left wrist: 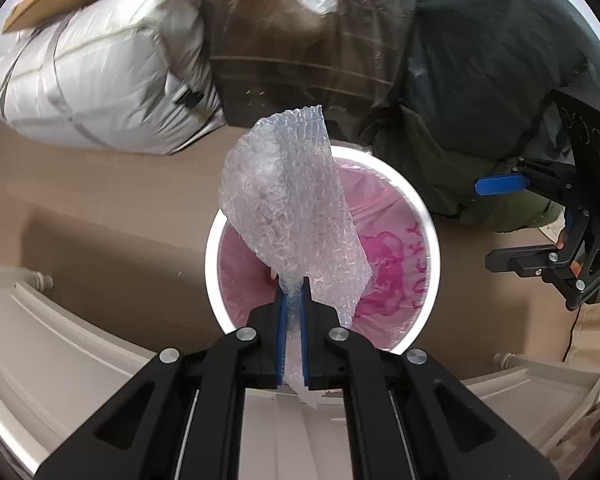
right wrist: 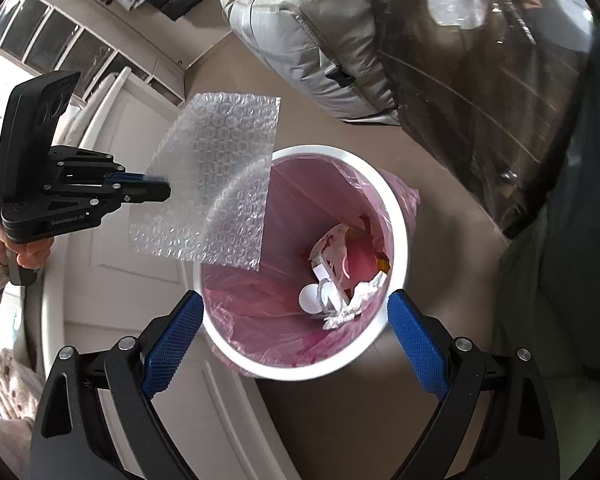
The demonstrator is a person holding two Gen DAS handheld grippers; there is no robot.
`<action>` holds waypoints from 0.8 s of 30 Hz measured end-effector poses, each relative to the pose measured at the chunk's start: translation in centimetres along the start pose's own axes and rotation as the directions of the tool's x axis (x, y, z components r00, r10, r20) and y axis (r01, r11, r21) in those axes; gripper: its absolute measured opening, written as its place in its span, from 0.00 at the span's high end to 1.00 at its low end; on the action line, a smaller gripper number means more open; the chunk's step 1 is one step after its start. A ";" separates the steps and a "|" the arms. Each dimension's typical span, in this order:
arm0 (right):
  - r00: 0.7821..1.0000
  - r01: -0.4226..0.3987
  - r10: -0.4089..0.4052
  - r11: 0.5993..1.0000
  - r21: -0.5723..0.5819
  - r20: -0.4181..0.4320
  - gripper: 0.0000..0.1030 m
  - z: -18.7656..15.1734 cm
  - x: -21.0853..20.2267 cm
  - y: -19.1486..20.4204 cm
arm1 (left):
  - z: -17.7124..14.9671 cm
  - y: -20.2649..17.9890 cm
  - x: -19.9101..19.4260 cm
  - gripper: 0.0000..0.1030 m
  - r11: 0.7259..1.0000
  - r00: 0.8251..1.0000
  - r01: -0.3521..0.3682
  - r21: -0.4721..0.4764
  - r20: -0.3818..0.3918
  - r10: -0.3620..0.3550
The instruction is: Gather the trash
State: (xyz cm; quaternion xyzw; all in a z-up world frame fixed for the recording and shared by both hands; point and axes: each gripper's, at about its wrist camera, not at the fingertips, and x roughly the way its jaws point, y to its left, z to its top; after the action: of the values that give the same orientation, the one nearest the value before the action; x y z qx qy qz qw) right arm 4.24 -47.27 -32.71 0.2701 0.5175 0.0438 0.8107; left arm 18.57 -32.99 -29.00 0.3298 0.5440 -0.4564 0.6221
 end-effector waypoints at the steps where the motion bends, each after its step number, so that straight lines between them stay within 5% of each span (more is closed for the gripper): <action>1: 1.000 0.005 -0.005 1.000 0.002 0.007 0.12 -0.3 -0.5 -0.1 | 0.1 -0.5 -0.3 0.95 1.000 1.000 -0.003 0.017 0.001 0.003; 17: 0.999 0.034 -0.035 0.999 0.036 0.027 0.12 -2.7 -2.1 -1.9 | 1.2 -4.3 4.9 0.94 0.990 0.986 -0.050 0.130 -0.150 0.070; 18: 0.999 0.031 -0.032 0.999 0.039 0.029 0.12 -2.8 -2.1 -1.9 | 1.1 -4.4 5.3 0.90 0.990 0.983 -0.049 0.131 -0.167 0.071; 20: 0.999 0.026 -0.028 0.999 0.041 0.030 0.12 -3.0 -2.1 -2.0 | 1.0 -4.6 6.0 0.54 0.985 0.976 -0.095 0.147 -0.183 0.122; 21: 0.999 0.026 -0.028 0.999 0.041 0.029 0.12 -3.1 -2.1 -1.9 | 0.9 -4.7 6.1 0.22 0.978 0.972 -0.131 0.160 -0.174 0.159; 22: 0.999 0.029 -0.030 0.999 0.038 0.027 0.12 -3.1 -2.2 -1.9 | 0.7 -5.0 5.9 0.06 0.973 0.972 -0.155 0.171 -0.148 0.181; 24: 0.999 0.034 -0.035 0.999 0.035 0.028 0.12 -3.2 -2.3 -1.7 | 0.5 -5.2 5.4 0.06 0.971 0.976 -0.160 0.180 -0.118 0.183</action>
State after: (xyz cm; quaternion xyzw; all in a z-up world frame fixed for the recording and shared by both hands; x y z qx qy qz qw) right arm 0.12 -48.24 -32.65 0.2758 0.5112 0.0172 0.8139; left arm 13.85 -36.49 -33.69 0.4571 0.5131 -0.4221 0.5913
